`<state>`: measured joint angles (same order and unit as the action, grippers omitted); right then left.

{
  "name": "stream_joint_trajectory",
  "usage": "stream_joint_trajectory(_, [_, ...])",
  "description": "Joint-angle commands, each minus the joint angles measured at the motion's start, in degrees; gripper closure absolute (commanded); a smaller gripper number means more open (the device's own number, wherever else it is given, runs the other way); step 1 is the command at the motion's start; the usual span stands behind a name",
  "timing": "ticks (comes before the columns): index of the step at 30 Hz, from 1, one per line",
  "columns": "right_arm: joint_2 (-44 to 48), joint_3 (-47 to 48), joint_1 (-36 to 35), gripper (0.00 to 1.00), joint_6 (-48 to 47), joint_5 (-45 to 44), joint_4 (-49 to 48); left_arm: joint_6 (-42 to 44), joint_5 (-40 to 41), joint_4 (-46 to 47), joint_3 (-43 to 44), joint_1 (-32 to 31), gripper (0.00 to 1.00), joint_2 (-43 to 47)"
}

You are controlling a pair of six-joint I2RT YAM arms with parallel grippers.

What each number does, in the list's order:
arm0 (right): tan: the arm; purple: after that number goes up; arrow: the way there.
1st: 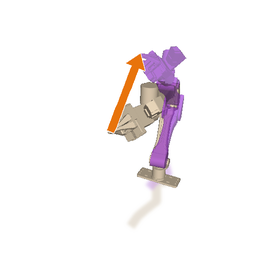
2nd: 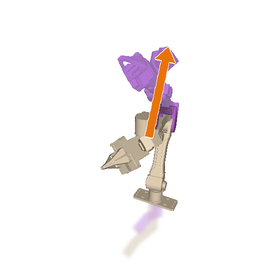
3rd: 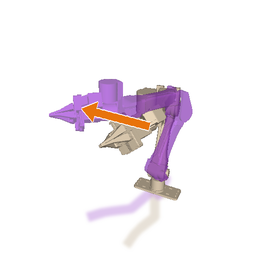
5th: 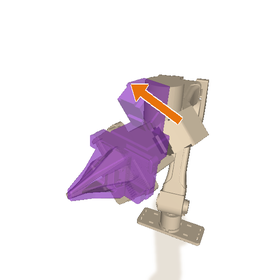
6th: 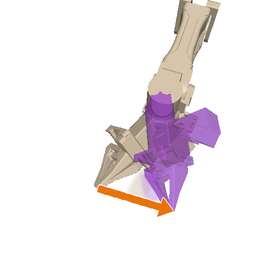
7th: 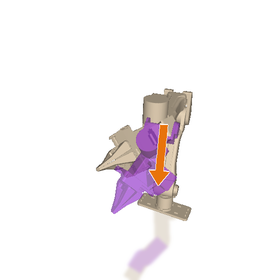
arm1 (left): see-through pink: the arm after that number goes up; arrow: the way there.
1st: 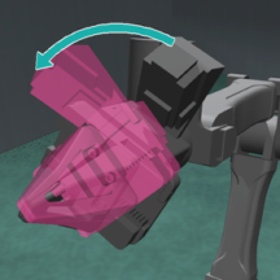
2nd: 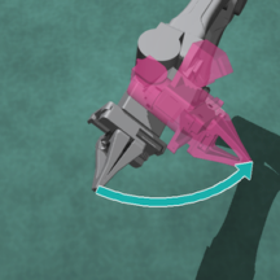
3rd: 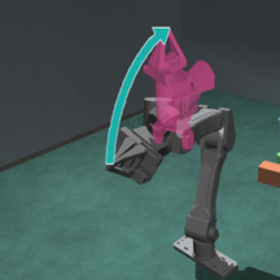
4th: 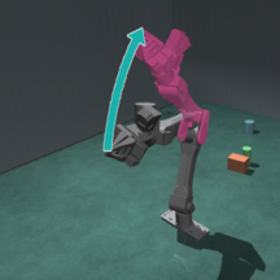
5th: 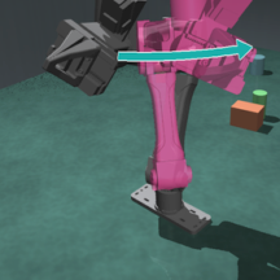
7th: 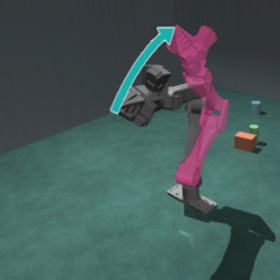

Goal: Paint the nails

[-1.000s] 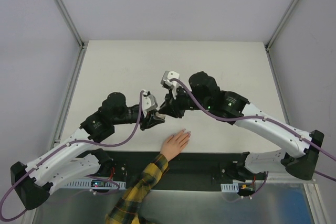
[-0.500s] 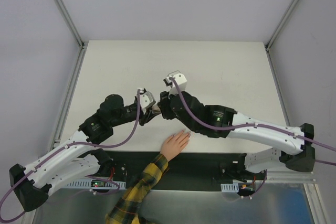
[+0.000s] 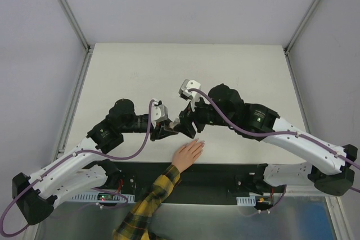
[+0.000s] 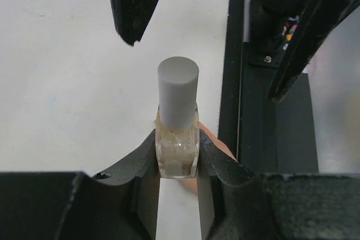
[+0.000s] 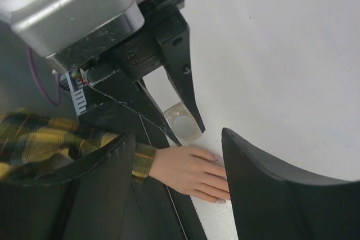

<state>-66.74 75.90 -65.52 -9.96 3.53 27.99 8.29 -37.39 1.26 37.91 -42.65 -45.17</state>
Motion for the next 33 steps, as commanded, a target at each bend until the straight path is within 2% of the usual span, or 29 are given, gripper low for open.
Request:
stream_joint_trajectory(1, [-0.76, 1.53, 1.79, 0.41, -7.62, 12.2, 1.02, -1.26, -10.59, 2.96, 2.78, 0.2, 1.0, -1.15])
stream_joint_trajectory(7, [-1.11, 1.53, 4.08, 0.53, -8.85, 14.39, 1.1, -1.44, -11.57, 2.96, 2.78, 0.2, 1.0, -1.59])
stream_joint_trajectory(16, [-3.04, 1.36, 4.26, 0.59, -9.99, 16.86, 0.93, -1.61, -10.87, 2.96, 2.87, 0.2, 1.0, -1.85])
stream_joint_trajectory(23, [-3.84, 1.27, 4.26, 0.74, -9.91, 17.83, -0.3, -1.53, -9.81, 2.96, 2.7, 0.2, 1.0, -1.77])
stream_joint_trajectory(24, [-3.92, 1.18, 4.26, 0.83, -9.82, 17.83, -0.39, -1.44, -9.11, 2.96, 2.78, 0.2, 1.0, -1.68])
stream_joint_trajectory(26, [-4.01, 1.18, 4.26, 0.89, -9.21, 17.65, -0.39, -1.35, -8.15, 2.96, 2.7, 0.2, 1.0, -1.42])
stream_joint_trajectory(27, [-4.01, 1.09, 4.26, 0.97, -8.94, 17.56, -0.39, -1.26, -6.84, 2.96, 2.69, 0.2, 1.0, -1.15])
stream_joint_trajectory(28, [-4.01, 1.09, 4.26, 0.99, -8.33, 17.39, -0.39, -1.18, -5.95, 2.96, 2.69, 0.2, 1.0, -1.06])
stream_joint_trajectory(33, [-4.01, -0.48, 4.17, 0.99, -3.68, 13.88, -2.41, -0.13, 3.35, 2.96, 2.08, 0.2, 1.0, 0.78])
